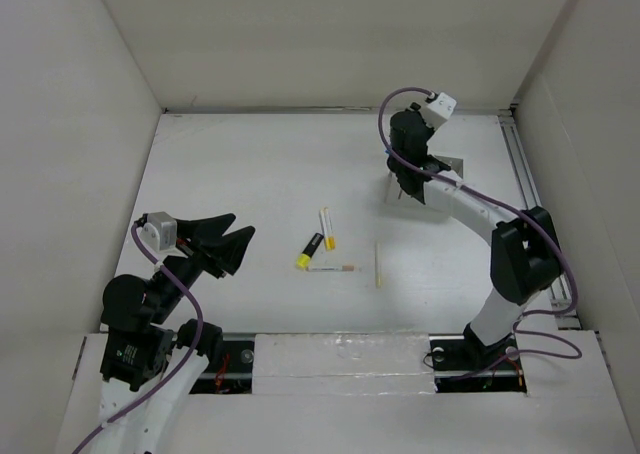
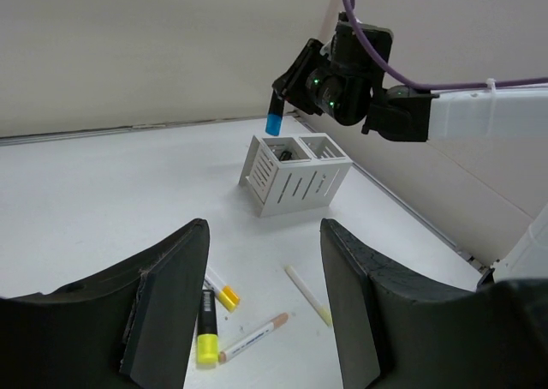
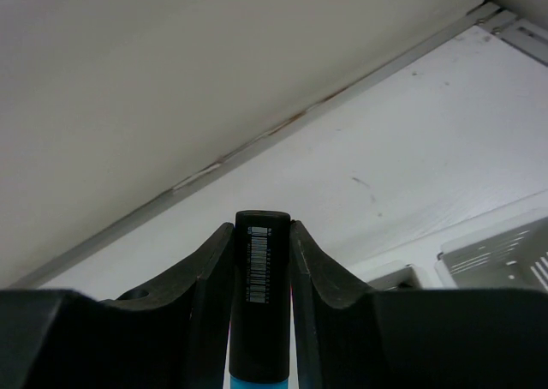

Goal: Organize the desk

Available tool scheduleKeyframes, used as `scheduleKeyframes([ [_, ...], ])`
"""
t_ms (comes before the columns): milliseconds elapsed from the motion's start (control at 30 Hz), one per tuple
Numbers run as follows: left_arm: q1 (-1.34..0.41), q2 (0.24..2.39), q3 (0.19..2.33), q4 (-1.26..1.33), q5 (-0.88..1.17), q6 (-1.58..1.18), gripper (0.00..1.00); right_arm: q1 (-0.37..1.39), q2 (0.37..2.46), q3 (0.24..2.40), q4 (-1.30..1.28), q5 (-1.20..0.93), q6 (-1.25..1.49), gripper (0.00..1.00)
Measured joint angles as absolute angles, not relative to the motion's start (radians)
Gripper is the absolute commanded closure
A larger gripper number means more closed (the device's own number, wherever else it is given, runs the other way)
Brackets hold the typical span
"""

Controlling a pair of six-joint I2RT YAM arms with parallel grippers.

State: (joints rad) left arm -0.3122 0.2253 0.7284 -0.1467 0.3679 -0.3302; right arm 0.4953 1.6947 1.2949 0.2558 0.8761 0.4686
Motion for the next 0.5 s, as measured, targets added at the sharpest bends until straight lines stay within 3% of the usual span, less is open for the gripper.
scheduleKeyframes([
  [500, -0.312, 0.225, 0.728, -0.147, 0.373, -0.331, 0.49, 0.395, 1.711, 1.191, 0.268, 0.933, 0.475, 1.0],
])
